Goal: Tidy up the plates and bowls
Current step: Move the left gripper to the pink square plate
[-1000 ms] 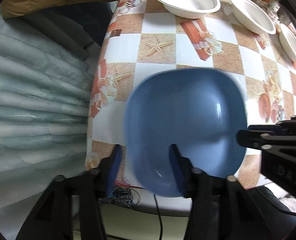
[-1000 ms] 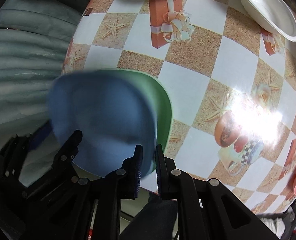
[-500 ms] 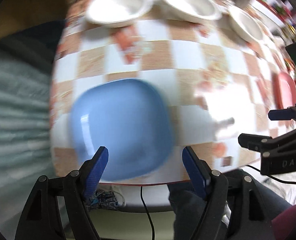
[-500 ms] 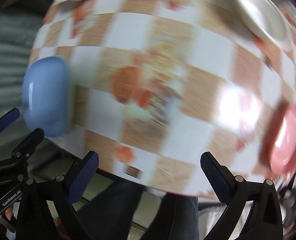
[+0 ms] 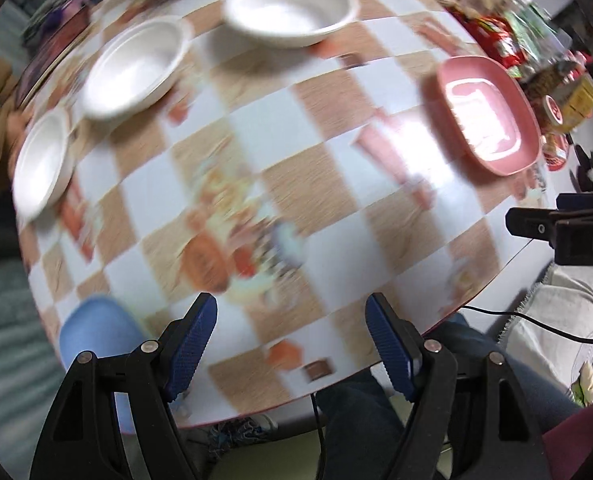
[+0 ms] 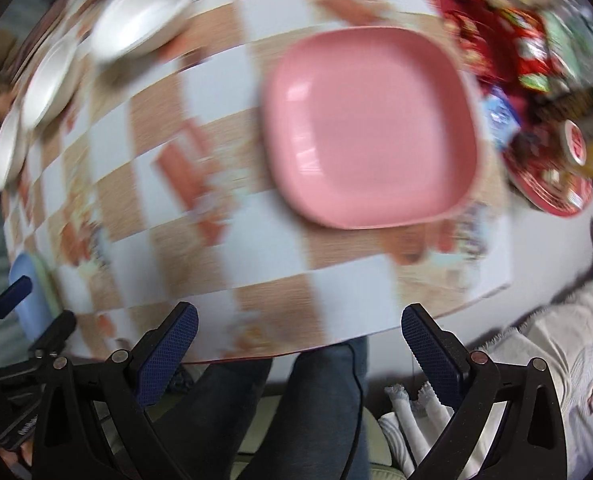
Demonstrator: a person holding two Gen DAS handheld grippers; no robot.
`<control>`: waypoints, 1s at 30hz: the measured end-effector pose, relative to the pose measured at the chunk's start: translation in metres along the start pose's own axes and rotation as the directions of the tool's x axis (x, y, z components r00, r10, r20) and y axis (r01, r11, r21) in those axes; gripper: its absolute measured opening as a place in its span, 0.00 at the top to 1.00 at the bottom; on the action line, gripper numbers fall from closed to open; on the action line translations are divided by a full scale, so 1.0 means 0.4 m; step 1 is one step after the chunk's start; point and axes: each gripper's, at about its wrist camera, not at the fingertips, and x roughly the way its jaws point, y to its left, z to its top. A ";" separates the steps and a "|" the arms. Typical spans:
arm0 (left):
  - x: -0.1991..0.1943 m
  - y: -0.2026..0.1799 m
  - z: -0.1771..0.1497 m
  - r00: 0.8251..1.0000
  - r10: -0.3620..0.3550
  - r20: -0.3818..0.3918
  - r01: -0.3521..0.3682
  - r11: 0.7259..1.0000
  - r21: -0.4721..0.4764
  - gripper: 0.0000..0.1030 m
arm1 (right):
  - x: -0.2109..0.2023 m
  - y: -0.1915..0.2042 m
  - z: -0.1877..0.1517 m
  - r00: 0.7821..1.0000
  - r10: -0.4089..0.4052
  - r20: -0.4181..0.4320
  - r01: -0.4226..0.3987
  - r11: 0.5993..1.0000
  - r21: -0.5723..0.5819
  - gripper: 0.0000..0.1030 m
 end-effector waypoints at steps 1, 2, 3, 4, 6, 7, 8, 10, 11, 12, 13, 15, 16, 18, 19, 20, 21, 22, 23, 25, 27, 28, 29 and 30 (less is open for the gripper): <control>-0.001 -0.028 0.024 1.000 -0.001 0.001 0.001 1.000 0.018 0.22 | -0.012 -0.038 0.010 1.000 -0.007 0.007 0.007 1.000 0.021 0.00; 0.000 -0.045 0.039 1.000 0.001 0.003 -0.001 1.000 0.032 0.22 | -0.023 -0.071 0.016 1.000 -0.015 0.013 0.015 0.999 0.040 0.00; 0.001 -0.066 0.056 1.000 0.005 0.004 -0.005 0.999 0.044 0.22 | -0.007 -0.097 -0.003 1.000 -0.022 0.018 0.021 0.999 0.049 0.00; 0.002 -0.093 0.080 1.000 0.009 0.007 -0.009 0.998 0.060 0.22 | -0.026 -0.117 0.002 0.999 -0.034 0.025 0.033 0.998 0.061 0.00; 0.008 -0.127 0.116 1.000 0.018 0.012 -0.018 0.997 0.074 0.22 | -0.063 -0.152 0.037 0.998 -0.056 0.038 0.053 0.996 0.074 0.00; 0.010 -0.147 0.136 1.000 0.021 0.016 -0.022 0.997 0.075 0.22 | -0.076 -0.166 0.040 0.997 -0.068 0.046 0.064 0.995 0.078 0.00; 0.013 -0.167 0.159 0.999 0.025 0.021 -0.026 0.997 0.072 0.22 | -0.056 -0.206 0.024 0.995 -0.079 0.052 0.075 0.994 0.079 0.00; 0.028 -0.197 0.204 0.999 0.032 0.026 -0.033 0.998 0.059 0.22 | -0.051 -0.240 0.042 0.993 -0.101 0.063 0.096 0.993 0.075 0.00; 0.034 -0.209 0.224 0.999 0.034 0.029 -0.036 0.998 0.051 0.23 | -0.034 -0.258 0.056 0.992 -0.109 0.069 0.104 0.992 0.072 0.00; 0.040 -0.219 0.239 0.999 0.038 0.032 -0.039 0.998 0.045 0.23 | -0.018 -0.266 0.067 0.990 -0.118 0.077 0.113 0.991 0.066 0.00; 0.048 -0.237 0.263 0.998 0.046 0.034 -0.048 0.998 0.035 0.23 | -0.028 -0.261 0.074 0.987 -0.134 0.089 0.129 0.990 0.056 0.00; 0.064 -0.263 0.293 0.998 0.056 0.036 -0.057 0.998 0.030 0.23 | 0.028 -0.300 0.132 0.982 -0.157 0.105 0.154 0.987 0.038 0.00; 0.075 -0.279 0.311 0.997 0.066 0.039 -0.068 0.997 0.027 0.23 | 0.061 -0.322 0.156 0.980 -0.166 0.113 0.164 0.986 0.029 0.00; 0.096 -0.296 0.324 0.996 0.080 0.037 -0.081 0.996 0.028 0.23 | 0.142 -0.373 0.221 0.976 -0.180 0.121 0.179 0.984 0.012 0.00; 0.108 -0.304 0.335 0.996 0.083 0.033 -0.084 0.996 0.024 0.23 | 0.174 -0.393 0.245 0.975 -0.184 0.124 0.186 0.983 0.002 0.00; 0.121 -0.310 0.346 0.996 0.085 0.028 -0.086 0.996 0.019 0.23 | 0.213 -0.417 0.269 0.974 -0.186 0.126 0.188 0.982 -0.007 0.00; 0.132 -0.317 0.355 0.996 0.089 0.025 -0.089 0.996 0.013 0.23 | 0.242 -0.435 0.289 0.973 -0.190 0.128 0.194 0.981 -0.017 0.00; 0.145 -0.323 0.365 0.995 0.094 0.022 -0.094 0.996 0.011 0.23 | 0.248 -0.429 0.296 0.971 -0.202 0.130 0.208 0.978 -0.032 0.00; 0.153 -0.329 0.368 0.995 0.102 0.018 -0.103 0.995 0.011 0.23 | 0.289 -0.456 0.325 0.969 -0.208 0.129 0.215 0.976 -0.037 0.00; 0.177 -0.334 0.379 0.992 0.130 0.001 -0.130 0.991 0.016 0.23 | 0.326 -0.463 0.345 0.966 -0.229 0.117 0.237 0.970 -0.058 0.00; 0.193 -0.330 0.386 0.992 0.127 -0.015 -0.127 0.992 0.007 0.23 | 0.374 -0.475 0.369 0.968 -0.231 0.094 0.238 0.968 -0.076 0.00; 0.194 -0.325 0.386 0.993 0.120 -0.018 -0.120 0.993 0.001 0.23 | 0.388 -0.470 0.369 0.970 -0.226 0.084 0.234 0.968 -0.089 0.00; 0.193 -0.319 0.384 0.993 0.114 -0.014 -0.114 0.994 -0.004 0.23 | 0.398 -0.463 0.368 0.972 -0.223 0.079 0.230 0.968 -0.101 0.00; 0.191 -0.314 0.381 0.993 0.116 -0.012 -0.116 0.993 -0.002 0.23 | 0.410 -0.452 0.364 0.973 -0.219 0.076 0.227 0.966 -0.120 0.00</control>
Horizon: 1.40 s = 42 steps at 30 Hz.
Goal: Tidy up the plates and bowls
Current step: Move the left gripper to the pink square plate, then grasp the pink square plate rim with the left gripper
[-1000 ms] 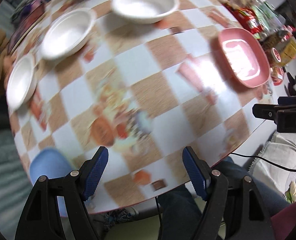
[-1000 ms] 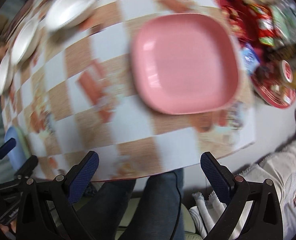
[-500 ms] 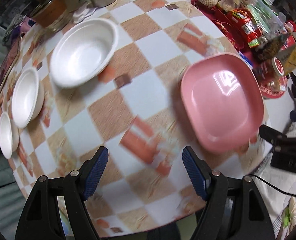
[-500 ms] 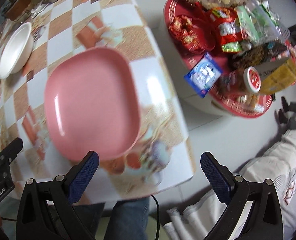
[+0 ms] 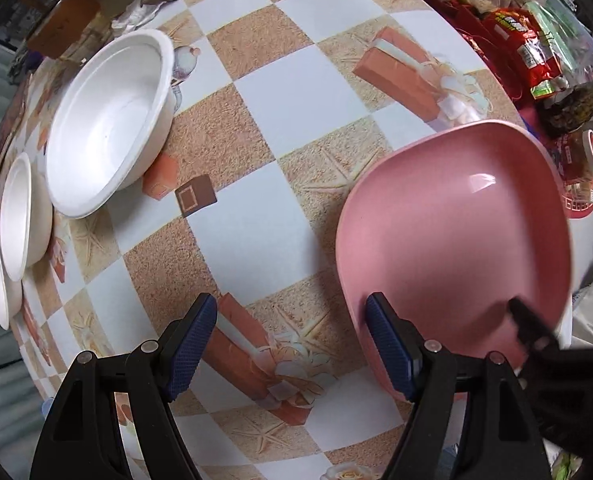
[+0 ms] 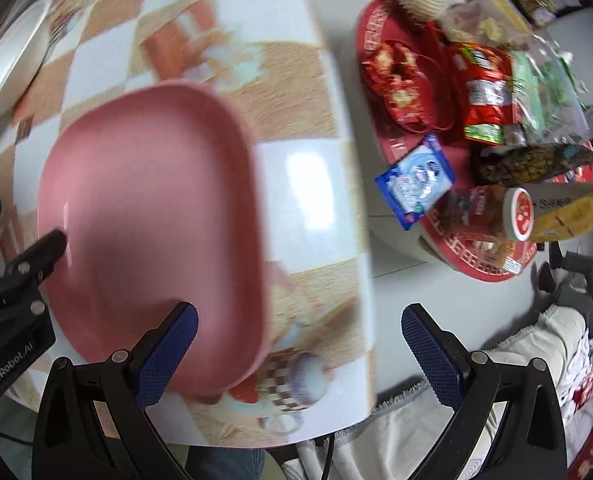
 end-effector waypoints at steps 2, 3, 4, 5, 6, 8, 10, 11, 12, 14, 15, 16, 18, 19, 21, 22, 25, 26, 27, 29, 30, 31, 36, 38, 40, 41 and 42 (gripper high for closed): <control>0.002 0.014 -0.010 1.000 0.014 -0.002 -0.014 1.000 0.011 0.23 | 0.001 0.041 -0.013 1.000 0.010 -0.004 -0.010 0.999 -0.041 0.00; 0.002 0.022 -0.017 1.000 0.015 -0.003 -0.015 1.000 0.014 0.23 | 0.004 0.054 -0.016 1.000 0.016 -0.005 -0.017 0.999 -0.051 0.00; 0.003 0.034 -0.027 1.000 0.018 -0.004 -0.018 1.000 0.015 0.23 | 0.000 0.082 -0.025 1.000 0.029 -0.005 -0.029 0.997 -0.072 0.00; 0.005 0.047 -0.038 1.000 0.022 -0.004 -0.022 1.000 0.016 0.23 | 0.005 0.095 -0.027 0.999 0.036 -0.006 -0.036 0.996 -0.081 0.00; 0.006 0.059 -0.047 1.000 0.026 -0.004 -0.026 1.000 0.015 0.23 | 0.004 0.113 -0.034 0.999 0.045 -0.005 -0.045 0.995 -0.094 0.00; 0.010 0.090 -0.070 0.999 0.037 -0.009 -0.037 0.999 0.010 0.23 | -0.002 0.154 -0.046 0.998 0.068 -0.005 -0.068 0.990 -0.120 0.00; 0.013 0.123 -0.091 0.999 0.046 -0.016 -0.046 0.999 0.004 0.23 | -0.011 0.207 -0.058 0.995 0.096 -0.009 -0.097 0.984 -0.147 0.00; 0.015 0.146 -0.105 0.998 0.053 -0.018 -0.053 0.999 0.000 0.23 | -0.014 0.224 -0.062 0.995 0.104 -0.011 -0.105 0.982 -0.156 0.00; 0.015 0.164 -0.117 0.998 0.061 -0.019 -0.061 0.998 -0.002 0.23 | -0.020 0.256 -0.068 0.992 0.123 -0.015 -0.124 0.978 -0.168 0.00; 0.017 0.219 -0.145 0.997 0.077 -0.022 -0.078 0.997 -0.018 0.23 | -0.030 0.301 -0.078 0.987 0.157 -0.021 -0.158 0.969 -0.188 0.00; 0.016 0.243 -0.158 0.996 0.081 -0.025 -0.081 0.996 -0.028 0.23 | -0.035 0.323 -0.084 0.984 0.173 -0.027 -0.175 0.964 -0.200 0.00; 0.015 0.268 -0.169 0.996 0.083 -0.028 -0.084 0.996 -0.042 0.23 | -0.043 0.344 -0.091 0.981 0.194 -0.032 -0.196 0.958 -0.211 0.00; 0.007 0.318 -0.190 0.997 0.071 -0.023 -0.073 0.994 -0.080 0.23 | -0.052 0.348 -0.097 0.977 0.211 -0.030 -0.213 0.955 -0.207 0.00; 0.001 0.342 -0.198 0.998 0.064 -0.021 -0.066 0.992 -0.104 0.23 | -0.058 0.337 -0.099 0.977 0.213 -0.022 -0.213 0.957 -0.196 0.00; -0.007 0.369 -0.213 0.998 0.056 -0.018 -0.058 0.989 -0.137 0.23 | -0.064 0.310 -0.097 0.978 0.210 -0.008 -0.208 0.961 -0.182 0.00; -0.009 0.378 -0.217 0.999 0.046 -0.017 -0.048 0.987 -0.153 0.23 | -0.066 0.287 -0.092 0.980 0.201 0.002 -0.198 0.965 -0.171 0.00; 0.001 0.376 -0.210 1.000 0.019 -0.022 -0.022 0.982 -0.187 0.23 | -0.056 0.223 -0.067 0.986 0.169 0.006 -0.167 0.978 -0.127 0.00; 0.004 0.381 -0.213 1.000 0.017 -0.022 -0.021 0.981 -0.192 0.22 | -0.052 0.209 -0.058 0.986 0.168 0.004 -0.166 0.980 -0.112 0.00; 0.007 0.377 -0.208 1.000 0.015 -0.021 -0.019 0.980 -0.199 0.22 | -0.050 0.199 -0.051 0.985 0.170 0.003 -0.169 0.980 -0.102 0.00; 0.007 0.377 -0.179 1.000 -0.001 -0.023 -0.004 0.976 -0.216 0.23 | -0.041 0.185 -0.035 0.981 0.194 0.000 -0.193 0.978 -0.082 0.00; 0.011 0.378 -0.175 1.000 -0.007 -0.023 0.002 0.975 -0.224 0.23 | -0.035 0.184 -0.027 0.979 0.205 -0.003 -0.204 0.976 -0.081 0.00; 0.017 0.380 -0.171 1.000 -0.014 -0.025 0.008 0.973 -0.232 0.23 | -0.026 0.187 -0.020 0.977 0.212 -0.008 -0.212 0.974 -0.085 0.00; 0.046 0.378 -0.156 0.999 -0.030 -0.041 0.020 0.971 -0.238 0.23 | 0.017 0.209 -0.008 0.982 0.185 -0.025 -0.187 0.973 -0.137 0.00; 0.055 0.371 -0.160 0.998 -0.026 -0.050 0.013 0.971 -0.240 0.23 | 0.034 0.209 -0.010 0.986 0.167 -0.032 -0.170 0.973 -0.155 0.00; 0.053 0.373 -0.163 0.999 -0.034 -0.035 0.024 0.965 -0.260 0.22 | 0.061 0.204 -0.010 0.983 0.168 -0.068 -0.177 0.972 -0.153 0.00; 0.052 0.370 -0.167 0.999 -0.036 -0.035 0.025 0.965 -0.262 0.22 | 0.062 0.196 -0.014 0.981 0.184 -0.056 -0.190 0.972 -0.138 0.00; 0.053 0.376 -0.170 0.999 -0.038 -0.031 0.029 0.964 -0.265 0.22 | 0.064 0.187 -0.017 0.980 0.193 -0.048 -0.197 0.972 -0.128 0.00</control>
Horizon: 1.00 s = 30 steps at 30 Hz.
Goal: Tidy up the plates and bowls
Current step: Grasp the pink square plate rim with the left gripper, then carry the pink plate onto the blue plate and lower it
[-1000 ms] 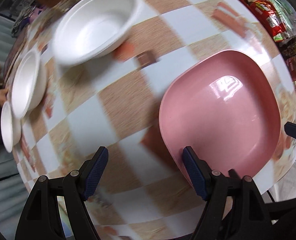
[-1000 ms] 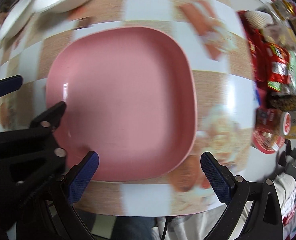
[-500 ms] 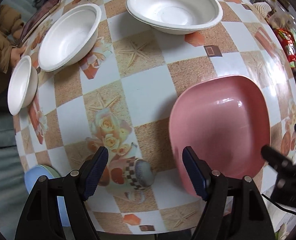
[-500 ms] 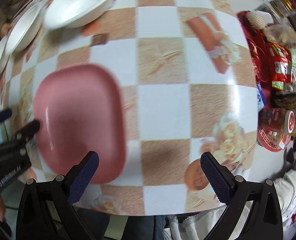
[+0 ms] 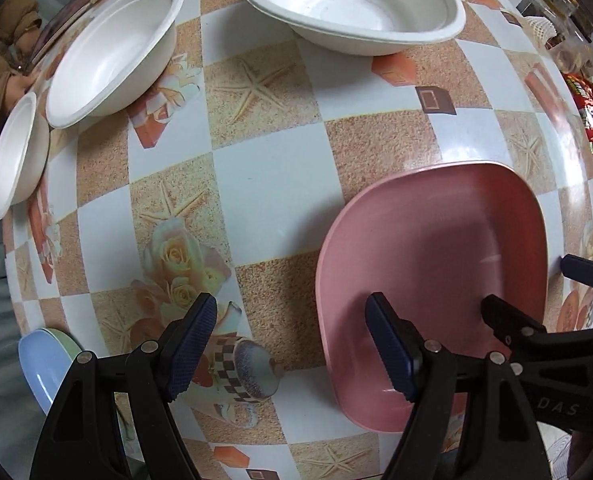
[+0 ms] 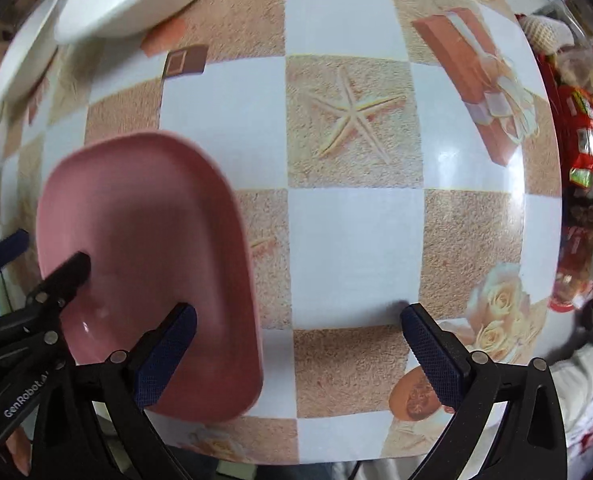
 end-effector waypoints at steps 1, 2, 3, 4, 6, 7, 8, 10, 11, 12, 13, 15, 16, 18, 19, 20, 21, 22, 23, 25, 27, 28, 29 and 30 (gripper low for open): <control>-0.001 -0.024 0.007 1.000 0.000 0.002 0.000 1.000 -0.002 0.22 | 0.001 -0.003 -0.005 1.000 -0.006 0.006 0.006 1.000 -0.003 0.00; -0.002 -0.034 0.013 1.000 0.000 0.005 0.000 1.000 -0.006 0.22 | -0.002 -0.014 -0.002 1.000 -0.005 0.013 0.005 1.000 -0.002 0.00; -0.003 -0.037 0.013 1.000 0.000 0.006 0.000 1.000 -0.010 0.22 | -0.003 -0.021 -0.006 1.000 -0.005 0.019 0.005 1.000 -0.001 0.00; -0.003 -0.033 0.013 1.000 -0.002 0.006 0.002 1.000 -0.015 0.22 | -0.001 -0.028 -0.007 1.000 -0.006 0.015 0.006 1.000 -0.003 0.00; -0.002 -0.025 0.012 1.000 -0.016 0.002 0.016 0.999 -0.037 0.22 | 0.004 -0.032 -0.003 1.000 -0.009 -0.015 0.008 1.000 -0.009 0.00; -0.004 -0.021 0.009 1.000 -0.024 -0.004 0.024 0.999 -0.045 0.24 | 0.004 -0.038 -0.002 1.000 -0.008 -0.024 0.008 1.000 -0.005 0.01; -0.005 -0.018 0.008 0.999 -0.046 -0.013 0.045 0.998 -0.052 0.32 | 0.003 -0.040 -0.004 1.000 -0.005 -0.024 0.005 1.000 -0.003 0.05; -0.008 -0.021 0.002 0.995 -0.093 -0.026 0.093 0.995 -0.029 0.52 | -0.008 -0.031 -0.012 1.000 -0.001 0.000 0.001 1.000 -0.028 0.18; -0.011 -0.032 0.002 0.995 -0.099 -0.033 0.098 0.995 -0.006 0.63 | -0.016 -0.022 -0.017 1.000 0.006 0.014 -0.005 0.999 -0.046 0.34; -0.014 -0.046 0.000 0.994 -0.100 -0.039 0.101 0.995 0.024 0.68 | -0.025 -0.013 -0.026 1.000 0.017 0.026 -0.015 0.998 -0.068 0.43; -0.017 -0.061 -0.004 0.995 -0.087 -0.042 0.090 0.994 0.057 0.71 | -0.032 -0.008 -0.034 0.999 0.034 0.028 -0.031 0.996 -0.081 0.68; -0.022 -0.071 -0.014 0.998 -0.052 -0.032 0.054 0.994 0.091 0.71 | -0.027 -0.013 -0.049 0.999 0.046 0.005 -0.046 0.997 -0.054 0.71; -0.024 -0.069 -0.021 0.998 -0.053 -0.039 0.057 0.994 0.095 0.71 | -0.025 -0.028 -0.056 0.998 0.057 -0.002 -0.057 0.998 -0.024 0.76; -0.022 -0.065 -0.042 0.996 -0.069 -0.058 0.074 0.993 0.095 0.71 | -0.022 -0.052 -0.082 0.997 0.077 -0.025 -0.076 0.997 0.004 0.79; -0.025 -0.061 -0.056 0.995 -0.076 -0.062 0.083 0.991 0.102 0.71 | -0.022 -0.056 -0.098 0.996 0.077 -0.038 -0.077 0.997 -0.001 0.79; -0.028 -0.061 -0.069 0.996 -0.071 -0.061 0.078 0.990 0.113 0.71 | -0.022 -0.064 -0.102 0.997 0.073 -0.040 -0.073 0.997 -0.009 0.79; -0.030 -0.064 -0.083 0.996 -0.061 -0.059 0.068 0.990 0.125 0.71 | -0.026 -0.062 -0.118 0.997 0.068 -0.044 -0.069 0.997 -0.021 0.79; -0.035 -0.062 -0.099 0.997 -0.048 -0.058 0.055 0.989 0.137 0.71 | -0.027 -0.056 -0.125 0.996 0.069 -0.048 -0.070 0.997 -0.024 0.79; -0.038 -0.058 -0.114 0.997 -0.044 -0.059 0.052 0.989 0.139 0.71 | -0.029 -0.056 -0.131 0.996 0.073 -0.057 -0.074 0.997 -0.022 0.79; -0.048 -0.042 -0.140 0.997 -0.051 -0.063 0.060 0.989 0.132 0.71 | -0.031 -0.066 -0.159 0.992 0.100 -0.079 -0.100 0.995 0.005 0.79; -0.058 -0.023 -0.161 0.996 -0.063 -0.061 0.070 0.989 0.127 0.71 | -0.030 -0.078 -0.188 0.988 0.125 -0.095 -0.123 0.992 0.020 0.79; -0.064 -0.014 -0.172 0.996 -0.067 -0.060 0.074 0.989 0.126 0.71 | -0.032 -0.081 -0.204 0.984 0.141 -0.106 -0.139 0.990 0.023 0.79; -0.072 -0.002 -0.185 0.996 -0.070 -0.057 0.076 0.989 0.126 0.71 | -0.034 -0.068 -0.214 0.983 0.146 -0.110 -0.144 0.989 0.022 0.79; -0.078 0.005 -0.195 0.996 -0.070 -0.052 0.076 0.989 0.127 0.71 | -0.038 -0.067 -0.228 0.981 0.154 -0.118 -0.152 0.988 0.019 0.79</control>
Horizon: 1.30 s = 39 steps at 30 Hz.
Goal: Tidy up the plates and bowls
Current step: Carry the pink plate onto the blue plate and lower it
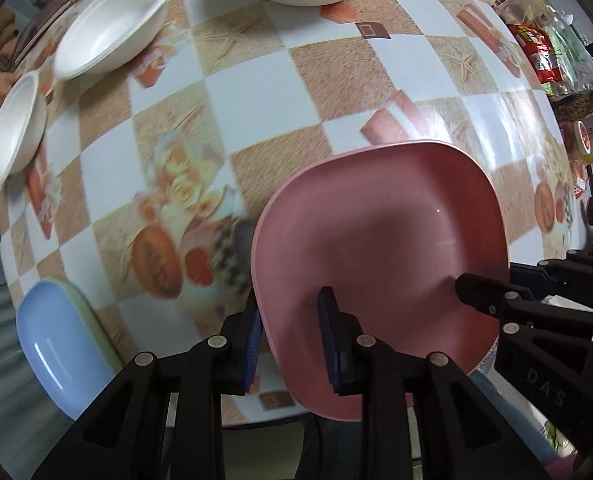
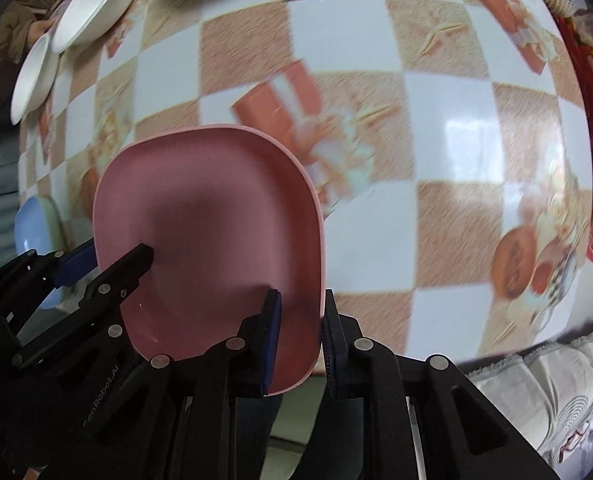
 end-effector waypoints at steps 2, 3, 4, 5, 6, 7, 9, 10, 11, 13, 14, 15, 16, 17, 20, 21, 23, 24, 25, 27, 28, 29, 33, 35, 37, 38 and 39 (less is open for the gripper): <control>-0.013 0.016 -0.027 1.000 0.008 0.009 -0.008 1.000 0.004 0.71 | 0.002 0.026 -0.024 1.000 0.012 -0.009 -0.012 1.000 -0.006 0.79; -0.019 0.026 -0.041 1.000 0.010 0.014 -0.010 1.000 0.003 0.71 | 0.001 0.029 -0.036 1.000 0.020 -0.017 -0.020 1.000 -0.010 0.79; -0.016 0.039 -0.061 1.000 0.010 0.020 -0.010 1.000 -0.001 0.71 | -0.001 0.037 -0.044 0.999 0.027 -0.027 -0.027 1.000 -0.016 0.79; -0.019 0.053 -0.078 1.000 0.008 0.023 -0.008 1.000 -0.008 0.71 | -0.006 0.051 -0.027 0.999 0.028 -0.033 -0.028 0.999 -0.025 0.79; -0.024 0.065 -0.091 1.000 0.006 0.024 -0.006 1.000 -0.015 0.71 | -0.008 0.053 -0.016 0.999 0.026 -0.039 -0.027 0.999 -0.037 0.79; -0.030 0.079 -0.105 1.000 0.003 0.028 -0.002 1.000 -0.023 0.71 | -0.009 0.061 -0.024 0.999 0.019 -0.042 -0.021 0.998 -0.056 0.79; -0.039 0.101 -0.128 0.999 0.006 0.034 -0.005 0.999 -0.034 0.71 | -0.022 0.117 -0.011 0.999 0.010 -0.047 -0.014 0.996 -0.084 0.79; -0.044 0.103 -0.141 0.999 0.009 0.035 -0.008 0.999 -0.038 0.71 | -0.025 0.132 -0.012 0.999 0.006 -0.047 -0.010 0.995 -0.099 0.79; -0.046 0.114 -0.156 0.999 0.010 0.035 -0.009 0.999 -0.046 0.71 | -0.033 0.159 -0.007 0.999 0.001 -0.045 -0.006 0.994 -0.113 0.79; -0.049 0.142 -0.184 0.999 0.010 0.035 -0.008 0.998 -0.068 0.71 | -0.034 0.190 -0.012 0.999 -0.010 -0.038 0.004 0.990 -0.139 0.79; -0.049 0.154 -0.197 0.999 0.012 0.036 -0.009 0.997 -0.080 0.71 | -0.035 0.210 -0.009 0.999 -0.014 -0.037 0.008 0.988 -0.154 0.79; -0.051 0.166 -0.208 0.999 0.014 0.036 -0.010 0.996 -0.091 0.71 | -0.040 0.238 0.008 0.999 -0.017 -0.037 0.010 0.986 -0.164 0.79; -0.052 0.179 -0.220 0.999 0.016 0.037 -0.012 0.995 -0.102 0.71 | -0.046 0.270 0.010 0.999 -0.021 -0.036 0.014 0.984 -0.179 0.79; -0.056 0.197 -0.241 0.999 0.018 0.040 -0.013 0.993 -0.118 0.71 | -0.047 0.300 0.011 0.999 -0.026 -0.036 0.018 0.981 -0.195 0.79; -0.065 0.251 -0.284 0.999 0.022 0.046 -0.015 0.987 -0.160 0.71 | -0.044 0.388 0.013 0.999 -0.034 -0.034 0.025 0.971 -0.239 0.79; -0.064 0.264 -0.290 0.998 0.025 0.049 -0.016 0.985 -0.173 0.71 | -0.045 0.400 0.011 0.999 -0.033 -0.035 0.024 0.968 -0.252 0.79; -0.066 0.301 -0.313 0.998 0.032 0.053 -0.021 0.979 -0.203 0.71 | -0.035 0.451 0.005 0.999 -0.033 -0.037 0.021 0.960 -0.278 0.79; -0.070 0.327 -0.332 0.998 0.036 0.054 -0.024 0.976 -0.214 0.71 | -0.032 0.475 0.004 0.999 -0.033 -0.037 0.021 0.956 -0.293 0.79; -0.071 0.344 -0.345 0.998 0.040 0.055 -0.027 0.973 -0.228 0.71 | -0.030 0.497 0.001 0.999 -0.035 -0.038 0.021 0.950 -0.313 0.79; -0.067 0.361 -0.356 0.997 0.049 0.055 -0.034 0.966 -0.255 0.71 | -0.048 0.526 0.004 0.999 -0.039 -0.036 0.024 0.941 -0.339 0.79; -0.068 0.380 -0.371 0.997 0.054 0.056 -0.037 0.962 -0.270 0.71 | -0.057 0.559 0.016 0.999 -0.041 -0.035 0.026 0.935 -0.354 0.79; -0.069 0.392 -0.376 0.997 0.057 0.056 -0.039 0.959 -0.279 0.71 | -0.061 0.566 0.015 0.998 -0.042 -0.035 0.026 0.931 -0.365 0.79; -0.063 0.466 -0.353 0.996 0.071 0.054 -0.051 0.948 -0.315 0.71 | -0.064 0.605 0.016 0.998 -0.040 -0.040 0.020 0.917 -0.398 0.79; -0.073 0.490 -0.343 0.995 0.083 0.052 -0.062 0.942 -0.330 0.71 | -0.037 0.660 0.027 0.998 -0.036 -0.046 0.014 0.914 -0.405 0.79; -0.079 0.512 -0.339 0.994 0.096 0.049 -0.073 0.938 -0.339 0.71 | -0.031 0.688 0.037 0.998 -0.031 -0.054 0.007 0.913 -0.408 0.79; -0.073 0.527 -0.332 0.994 0.102 0.047 -0.080 0.935 -0.345 0.71 | -0.022 0.710 0.040 0.998 -0.030 -0.057 0.004 0.912 -0.410 0.79; -0.073 0.540 -0.335 0.993 0.108 0.046 -0.085 0.933 -0.349 0.71 | -0.014 0.729 0.043 0.998 -0.028 -0.060 0.001 0.911 -0.412 0.79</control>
